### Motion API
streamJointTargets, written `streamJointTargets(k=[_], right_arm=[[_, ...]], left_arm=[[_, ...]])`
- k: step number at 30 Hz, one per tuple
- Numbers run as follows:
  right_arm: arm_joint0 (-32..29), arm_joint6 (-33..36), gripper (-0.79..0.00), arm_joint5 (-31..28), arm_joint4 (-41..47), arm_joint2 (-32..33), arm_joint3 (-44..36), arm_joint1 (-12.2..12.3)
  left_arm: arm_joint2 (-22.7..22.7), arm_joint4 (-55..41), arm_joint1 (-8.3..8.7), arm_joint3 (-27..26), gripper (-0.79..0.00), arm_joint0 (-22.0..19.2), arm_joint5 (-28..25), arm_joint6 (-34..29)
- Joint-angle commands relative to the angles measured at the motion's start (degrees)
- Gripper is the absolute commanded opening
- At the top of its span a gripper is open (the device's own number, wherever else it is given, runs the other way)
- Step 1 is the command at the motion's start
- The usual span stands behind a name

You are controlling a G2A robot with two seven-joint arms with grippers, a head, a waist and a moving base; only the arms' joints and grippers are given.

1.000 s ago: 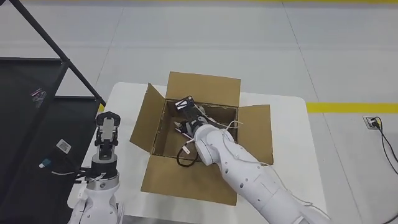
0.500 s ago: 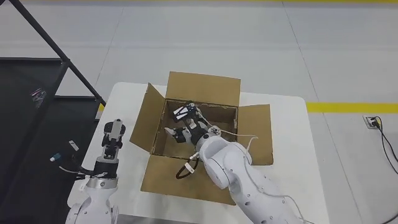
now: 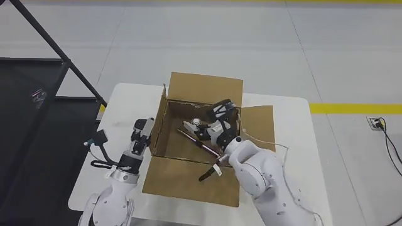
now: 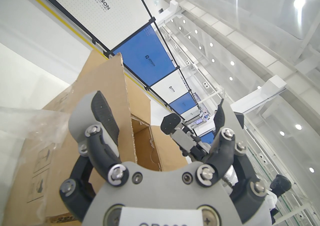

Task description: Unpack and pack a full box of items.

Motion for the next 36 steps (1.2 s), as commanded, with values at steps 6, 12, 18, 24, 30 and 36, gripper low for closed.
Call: streamJointTargets(k=[6,12,18,24,30,36], right_arm=[[-8.2,7.6,0.0,-1.2,6.1,16.5,-9.9,2.3],[-11.7,15.1,0.0,-2.8,13.6,28.2,-11.0,3.9],[-11.0,22.6,0.0,-9.6,22.4,32.2,-4.1,5.1],[-6.2,30.7,0.0,-21.1,31.9,31.0,4.5,6.3],[-2.6,32.5,0.0,-31.7,42.6,28.5,8.2,7.2],[1.0,32.9,0.0,-36.1,49.5,22.8,10.9,7.5]], left_arm=[[3.3,0.5,0.03,3.5,0.0,-4.0,2.1,-4.9],[5.9,1.1,0.05,5.6,0.0,-6.8,3.3,-8.7],[7.6,2.2,0.1,6.7,0.0,-8.0,4.7,-10.5],[8.5,4.2,0.22,7.5,0.0,-8.8,6.5,-11.1],[9.2,4.6,0.23,8.2,0.0,-9.0,6.6,-10.1],[9.4,4.5,0.26,8.4,0.0,-8.7,6.7,-8.5]])
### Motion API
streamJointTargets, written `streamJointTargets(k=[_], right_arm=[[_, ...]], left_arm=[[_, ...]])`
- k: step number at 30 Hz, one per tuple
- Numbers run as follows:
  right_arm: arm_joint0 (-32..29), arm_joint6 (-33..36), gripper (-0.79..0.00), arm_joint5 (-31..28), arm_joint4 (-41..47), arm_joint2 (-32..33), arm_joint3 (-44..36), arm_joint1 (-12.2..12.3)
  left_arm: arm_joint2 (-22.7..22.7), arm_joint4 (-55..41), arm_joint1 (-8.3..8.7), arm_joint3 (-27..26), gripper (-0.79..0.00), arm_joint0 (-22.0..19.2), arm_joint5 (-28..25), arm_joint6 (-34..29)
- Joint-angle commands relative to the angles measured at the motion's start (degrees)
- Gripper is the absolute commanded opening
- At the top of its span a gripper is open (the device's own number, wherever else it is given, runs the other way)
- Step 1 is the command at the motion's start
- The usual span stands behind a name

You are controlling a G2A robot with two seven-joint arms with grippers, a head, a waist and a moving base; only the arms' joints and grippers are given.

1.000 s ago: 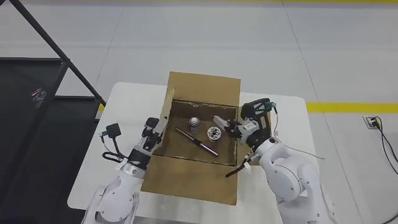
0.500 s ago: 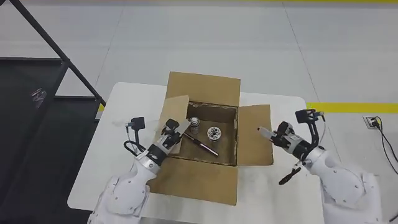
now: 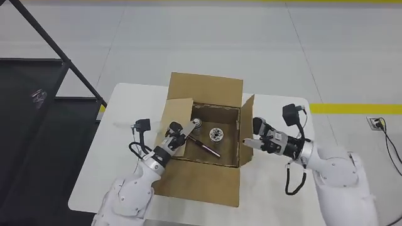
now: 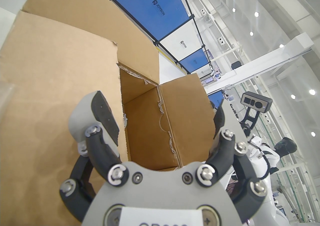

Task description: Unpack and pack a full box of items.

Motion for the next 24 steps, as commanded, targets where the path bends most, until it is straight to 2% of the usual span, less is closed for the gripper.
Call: streamJointTargets(k=[1,5,12,16,24], right_arm=[[1.9,-0.2,0.0,0.7,0.0,-2.6,1.4,0.0],[6.5,-1.4,0.0,2.4,-3.0,-9.5,5.8,-0.5],[12.0,-8.3,0.0,6.0,-14.6,-19.5,11.3,-1.7],[12.9,-10.5,0.0,6.6,-18.0,-21.9,12.6,-1.8],[14.1,-10.5,0.0,8.8,-22.0,-25.3,13.7,-1.8]], left_arm=[[0.0,-0.2,0.0,0.1,0.0,0.1,0.1,0.7],[0.2,-0.3,-0.01,0.6,0.0,0.1,0.2,1.5],[0.6,-0.7,-0.1,2.2,0.0,-0.6,1.2,2.9],[0.7,0.0,-0.15,2.8,0.0,-1.2,2.9,4.0],[1.6,0.9,-0.22,4.5,0.0,-2.5,4.5,3.6]])
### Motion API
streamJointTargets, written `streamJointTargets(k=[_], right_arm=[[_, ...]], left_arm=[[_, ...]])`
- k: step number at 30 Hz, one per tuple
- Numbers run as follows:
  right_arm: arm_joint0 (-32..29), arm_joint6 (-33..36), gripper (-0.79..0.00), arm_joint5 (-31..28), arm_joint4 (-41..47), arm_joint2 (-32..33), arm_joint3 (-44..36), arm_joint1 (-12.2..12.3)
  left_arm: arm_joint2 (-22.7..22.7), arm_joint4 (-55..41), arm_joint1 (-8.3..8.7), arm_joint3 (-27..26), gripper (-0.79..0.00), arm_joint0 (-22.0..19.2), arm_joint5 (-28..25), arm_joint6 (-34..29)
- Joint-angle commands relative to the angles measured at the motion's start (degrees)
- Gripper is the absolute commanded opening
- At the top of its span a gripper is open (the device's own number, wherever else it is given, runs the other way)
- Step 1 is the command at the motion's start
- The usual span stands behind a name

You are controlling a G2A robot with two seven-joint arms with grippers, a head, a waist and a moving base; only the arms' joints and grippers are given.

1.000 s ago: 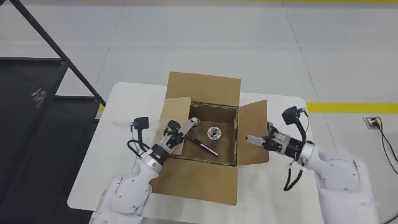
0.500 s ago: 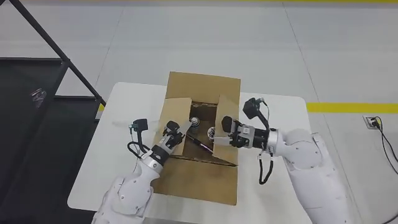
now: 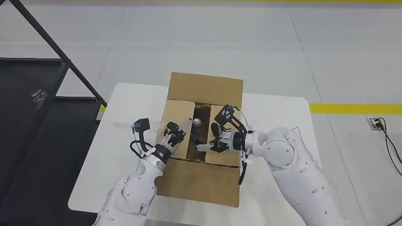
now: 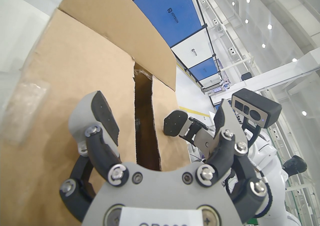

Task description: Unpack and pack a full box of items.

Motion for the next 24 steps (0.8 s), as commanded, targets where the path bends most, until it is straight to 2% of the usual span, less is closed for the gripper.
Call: streamJointTargets(k=[1,10,16,18,20,24], right_arm=[[0.2,0.0,0.0,0.6,-0.5,-0.7,0.0,0.0],[1.1,0.1,0.0,1.7,-1.3,-2.5,0.3,0.2],[-0.8,-5.0,0.0,0.7,-0.8,-0.5,-2.2,0.9],[-1.5,-7.0,0.0,0.5,-0.5,0.2,-3.0,1.1],[-1.4,-5.9,0.0,0.5,-1.9,-0.2,-3.2,1.2],[-1.4,-5.9,0.0,0.5,-1.9,-0.2,-3.2,1.2]], left_arm=[[0.2,0.2,-0.01,0.2,0.0,-0.2,0.1,0.0],[0.2,0.8,0.09,0.5,0.0,-0.5,0.7,-0.5],[-1.2,-0.7,0.33,-4.1,0.0,1.2,-2.8,0.6],[-2.4,-1.8,0.52,-6.8,0.0,2.5,-4.0,0.8],[-4.1,-2.9,0.77,-9.5,0.0,4.4,-4.9,1.0],[-8.8,-5.5,1.45,-14.7,0.0,10.8,-7.0,0.7]])
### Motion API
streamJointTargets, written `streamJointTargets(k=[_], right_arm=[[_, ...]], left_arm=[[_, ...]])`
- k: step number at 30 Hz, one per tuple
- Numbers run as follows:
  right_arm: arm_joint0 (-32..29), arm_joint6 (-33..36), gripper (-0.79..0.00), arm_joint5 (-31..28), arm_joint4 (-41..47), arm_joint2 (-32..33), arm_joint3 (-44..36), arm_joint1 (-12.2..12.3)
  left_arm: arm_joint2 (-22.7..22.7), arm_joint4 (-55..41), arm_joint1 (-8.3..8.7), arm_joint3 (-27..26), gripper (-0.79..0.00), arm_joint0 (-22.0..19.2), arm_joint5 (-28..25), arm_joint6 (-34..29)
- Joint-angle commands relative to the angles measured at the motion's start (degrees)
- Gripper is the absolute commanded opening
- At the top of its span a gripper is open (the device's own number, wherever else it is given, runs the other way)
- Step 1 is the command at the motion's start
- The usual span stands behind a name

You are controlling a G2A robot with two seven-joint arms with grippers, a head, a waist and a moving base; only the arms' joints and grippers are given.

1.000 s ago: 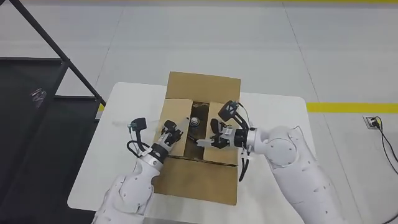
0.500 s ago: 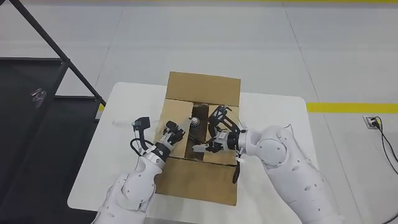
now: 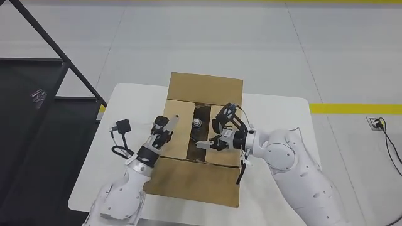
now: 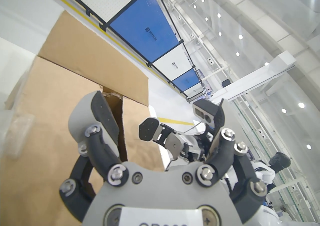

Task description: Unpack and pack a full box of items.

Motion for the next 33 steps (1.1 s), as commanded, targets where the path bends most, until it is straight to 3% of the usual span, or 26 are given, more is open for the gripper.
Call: streamJointTargets(k=[1,4,10,16,24,33], right_arm=[[0.0,0.0,0.0,0.0,0.1,0.0,0.0,0.0],[-0.2,-0.4,0.0,0.2,0.1,0.1,-0.1,0.0],[-0.3,-9.7,0.0,2.0,5.5,1.7,1.9,-0.3],[0.2,-19.4,0.0,6.5,9.0,3.8,5.4,-0.6],[1.8,-28.4,0.0,11.6,11.7,5.7,12.2,-1.1],[5.3,-36.3,0.0,15.9,14.5,6.2,21.7,-2.0]], left_arm=[[-2.7,-1.4,0.37,-2.3,0.0,3.9,-1.3,-0.6],[-6.5,-4.4,0.83,-4.4,0.0,9.3,-3.3,-1.4],[-11.9,-10.0,1.45,-6.6,0.0,17.7,-7.2,-3.1],[-15.6,-22.0,2.07,-3.0,0.0,22.9,-11.5,-10.3],[-16.4,-31.1,2.94,2.1,0.0,24.4,-13.3,-22.3],[-14.5,-34.2,3.91,5.9,0.0,21.9,-10.6,-33.4]])
